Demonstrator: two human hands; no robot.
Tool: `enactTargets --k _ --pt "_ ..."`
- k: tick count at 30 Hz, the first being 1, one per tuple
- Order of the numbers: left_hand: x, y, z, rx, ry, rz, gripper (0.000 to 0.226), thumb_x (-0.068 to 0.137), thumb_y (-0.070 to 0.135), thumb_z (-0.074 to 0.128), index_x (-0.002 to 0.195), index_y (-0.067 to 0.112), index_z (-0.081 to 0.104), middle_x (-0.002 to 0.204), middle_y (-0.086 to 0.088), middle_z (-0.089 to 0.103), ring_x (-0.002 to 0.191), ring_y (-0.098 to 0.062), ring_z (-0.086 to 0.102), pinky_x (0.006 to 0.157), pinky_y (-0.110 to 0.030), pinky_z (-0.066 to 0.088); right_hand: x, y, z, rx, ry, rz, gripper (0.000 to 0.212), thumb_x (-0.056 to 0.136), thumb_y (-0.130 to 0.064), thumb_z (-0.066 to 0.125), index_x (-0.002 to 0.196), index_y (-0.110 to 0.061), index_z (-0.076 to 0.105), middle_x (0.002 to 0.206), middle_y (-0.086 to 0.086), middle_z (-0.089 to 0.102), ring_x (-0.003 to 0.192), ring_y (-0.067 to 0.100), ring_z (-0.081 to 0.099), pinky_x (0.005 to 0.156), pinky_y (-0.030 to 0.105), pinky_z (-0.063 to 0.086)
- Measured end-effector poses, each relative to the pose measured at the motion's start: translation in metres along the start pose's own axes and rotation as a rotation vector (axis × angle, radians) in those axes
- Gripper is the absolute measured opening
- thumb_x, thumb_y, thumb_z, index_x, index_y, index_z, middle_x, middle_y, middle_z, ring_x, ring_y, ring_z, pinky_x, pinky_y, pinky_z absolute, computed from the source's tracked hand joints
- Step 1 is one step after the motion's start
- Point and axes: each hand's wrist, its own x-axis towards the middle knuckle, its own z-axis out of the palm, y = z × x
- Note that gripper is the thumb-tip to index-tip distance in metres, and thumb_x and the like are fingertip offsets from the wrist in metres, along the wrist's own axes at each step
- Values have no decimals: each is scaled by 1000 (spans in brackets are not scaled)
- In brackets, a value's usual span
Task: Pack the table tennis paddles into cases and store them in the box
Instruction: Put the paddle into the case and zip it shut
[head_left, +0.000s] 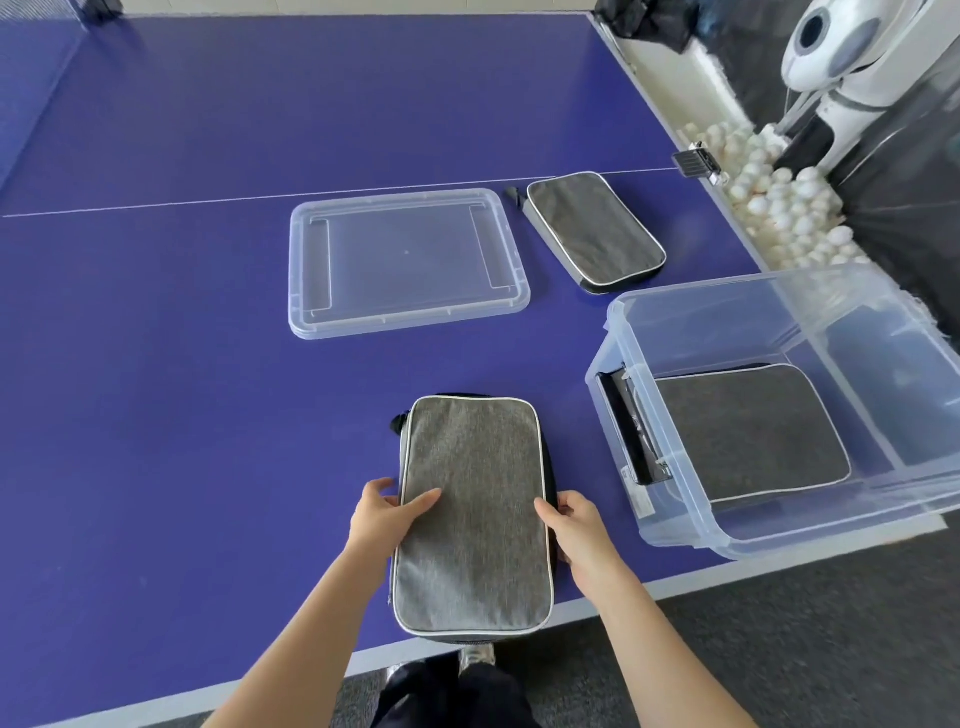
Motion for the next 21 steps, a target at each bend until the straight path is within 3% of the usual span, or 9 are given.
enactTargets --k 5,13,17,21 --pt "-6 2 -2 -157 -112 -62 64 72 38 81 123 18 49 111 -7 63 97 -27 64 84 -46 55 -3 -6 5 99 4 -3 11 95 -18 56 103 -10 57 104 11 64 96 23 63 76 33 50" --pt "-26 7 -18 -349 -235 5 61 76 30 77 125 26 42 111 -13 65 97 -34 67 75 -52 58 -21 -27 6 152 -79 -119 10 95 -13 55 102 -7 57 102 11 68 94 20 64 79 30 50" --pt "-36 15 -37 -405 -227 96 64 77 28 76 130 35 40 110 -9 67 93 -30 70 74 -48 59 -30 -56 15 148 -104 -217 9 93 -14 59 100 -10 60 93 5 71 86 14 67 73 27 50" --pt "-45 27 -57 -497 -121 150 68 76 26 78 133 32 41 114 -7 64 92 -27 69 64 -40 58 -35 -85 33 98 -128 -278 22 89 -19 65 108 -13 56 87 6 70 82 16 66 77 29 51"
